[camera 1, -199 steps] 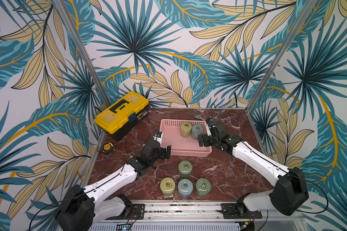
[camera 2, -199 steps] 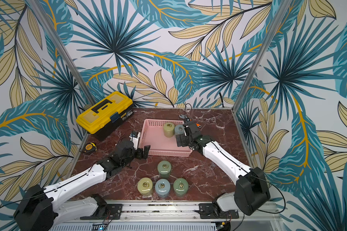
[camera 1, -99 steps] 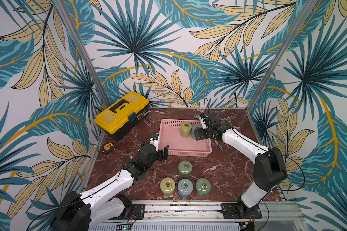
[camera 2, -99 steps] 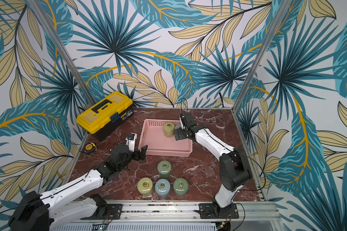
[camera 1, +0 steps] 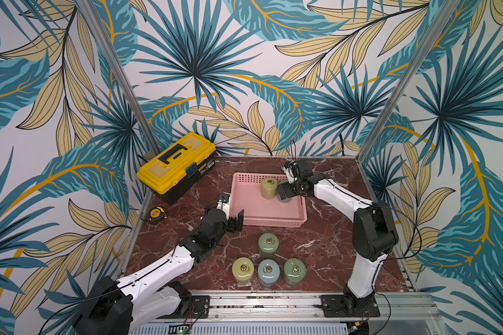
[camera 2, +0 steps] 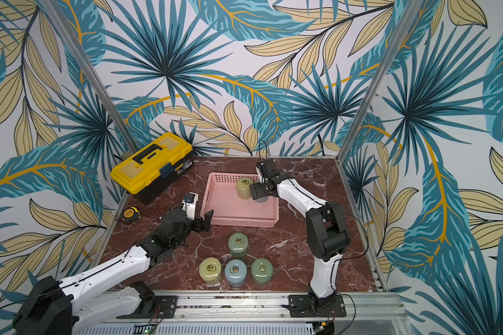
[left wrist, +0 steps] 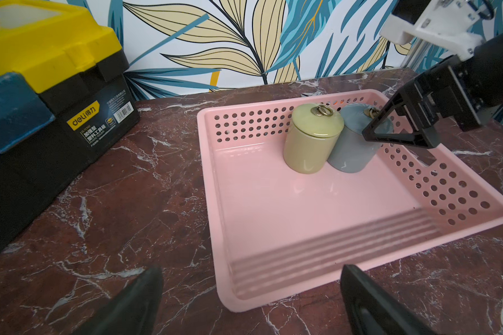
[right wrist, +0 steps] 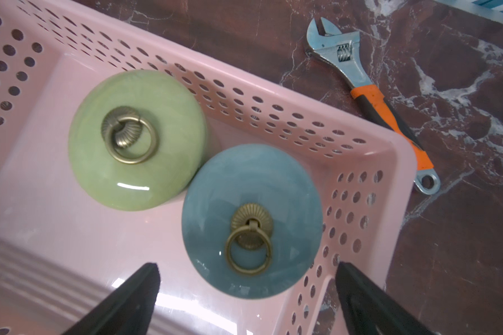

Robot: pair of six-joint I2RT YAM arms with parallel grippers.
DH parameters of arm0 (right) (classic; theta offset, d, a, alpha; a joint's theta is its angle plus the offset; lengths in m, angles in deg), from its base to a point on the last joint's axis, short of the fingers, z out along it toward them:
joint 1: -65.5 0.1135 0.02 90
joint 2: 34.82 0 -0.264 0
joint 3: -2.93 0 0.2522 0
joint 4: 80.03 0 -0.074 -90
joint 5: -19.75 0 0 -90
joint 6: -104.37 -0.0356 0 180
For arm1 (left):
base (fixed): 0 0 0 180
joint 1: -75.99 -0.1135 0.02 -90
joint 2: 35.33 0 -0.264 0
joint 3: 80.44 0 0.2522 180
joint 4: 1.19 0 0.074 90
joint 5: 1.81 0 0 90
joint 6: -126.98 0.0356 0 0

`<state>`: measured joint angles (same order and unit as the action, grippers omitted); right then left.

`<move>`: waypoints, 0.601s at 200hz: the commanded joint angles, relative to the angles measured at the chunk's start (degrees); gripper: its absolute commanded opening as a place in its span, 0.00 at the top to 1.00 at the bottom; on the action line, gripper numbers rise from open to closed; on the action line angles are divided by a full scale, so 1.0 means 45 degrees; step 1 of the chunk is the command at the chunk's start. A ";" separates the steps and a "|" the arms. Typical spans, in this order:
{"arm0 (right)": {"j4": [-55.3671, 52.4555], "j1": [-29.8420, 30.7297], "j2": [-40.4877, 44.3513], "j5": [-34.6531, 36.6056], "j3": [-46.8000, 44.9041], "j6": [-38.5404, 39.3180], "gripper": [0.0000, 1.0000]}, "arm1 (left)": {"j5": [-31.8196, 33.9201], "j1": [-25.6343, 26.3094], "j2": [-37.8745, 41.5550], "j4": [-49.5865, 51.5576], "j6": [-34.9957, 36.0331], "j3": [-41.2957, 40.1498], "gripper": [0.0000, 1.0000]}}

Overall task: Take the tea canister out of the basket
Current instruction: Pick up the tea canister from the basket.

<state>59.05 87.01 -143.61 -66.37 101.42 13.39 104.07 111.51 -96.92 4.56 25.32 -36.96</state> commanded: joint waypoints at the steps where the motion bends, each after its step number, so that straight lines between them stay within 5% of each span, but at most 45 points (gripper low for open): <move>1: -0.0244 -0.0072 -0.0455 -0.0276 0.0386 0.0216 0.01 | 0.0206 -0.0053 -0.0139 -0.0329 0.0223 -0.0275 0.00; 120: -0.0253 -0.0246 -0.1689 -0.0569 0.1364 0.0232 0.03 | 0.0319 -0.0044 -0.0415 -0.0424 0.0326 -0.0241 0.00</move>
<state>58.90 86.25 -149.62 -68.01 106.54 13.64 104.93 111.51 -98.38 4.24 26.13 -36.96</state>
